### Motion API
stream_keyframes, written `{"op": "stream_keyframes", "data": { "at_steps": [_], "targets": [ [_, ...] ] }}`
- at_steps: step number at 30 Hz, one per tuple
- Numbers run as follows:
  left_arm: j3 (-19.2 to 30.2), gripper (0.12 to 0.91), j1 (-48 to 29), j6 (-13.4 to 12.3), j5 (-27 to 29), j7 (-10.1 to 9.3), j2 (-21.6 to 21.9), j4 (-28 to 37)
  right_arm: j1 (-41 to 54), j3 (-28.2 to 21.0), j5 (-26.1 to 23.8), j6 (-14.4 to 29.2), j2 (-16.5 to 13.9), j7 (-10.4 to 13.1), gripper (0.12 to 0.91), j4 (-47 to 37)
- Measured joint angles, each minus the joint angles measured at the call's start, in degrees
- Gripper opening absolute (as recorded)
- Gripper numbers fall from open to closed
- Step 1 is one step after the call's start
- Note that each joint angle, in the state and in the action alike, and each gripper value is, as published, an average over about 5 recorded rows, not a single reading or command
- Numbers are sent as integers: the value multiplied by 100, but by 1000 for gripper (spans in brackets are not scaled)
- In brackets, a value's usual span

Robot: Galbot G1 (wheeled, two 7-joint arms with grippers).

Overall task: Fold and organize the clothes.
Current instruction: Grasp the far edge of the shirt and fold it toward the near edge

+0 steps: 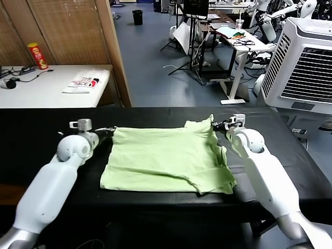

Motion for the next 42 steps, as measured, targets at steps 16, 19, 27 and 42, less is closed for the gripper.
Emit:
{"op": "stream_keyframes", "data": {
  "at_steps": [16,19,27,42],
  "targets": [
    [-812,126,1870,-15,-162,-98,903,-1903,-1177,351,545,-348,-815,182,122,1559],
    [-935,126,2157,-16,-158,-137,945,-2147,-1416,475,552,-348,-928,183,122,1799],
    [-1262,126,2706,-23,-113,-145,994,-2573,-2062,786,571,-347,-1108,234,122,2409],
    [-1606,126,3250,-22,-36,-152,1022,-2881,-2890,1006,581,-347,-1131,424,122,3079]
  ]
}}
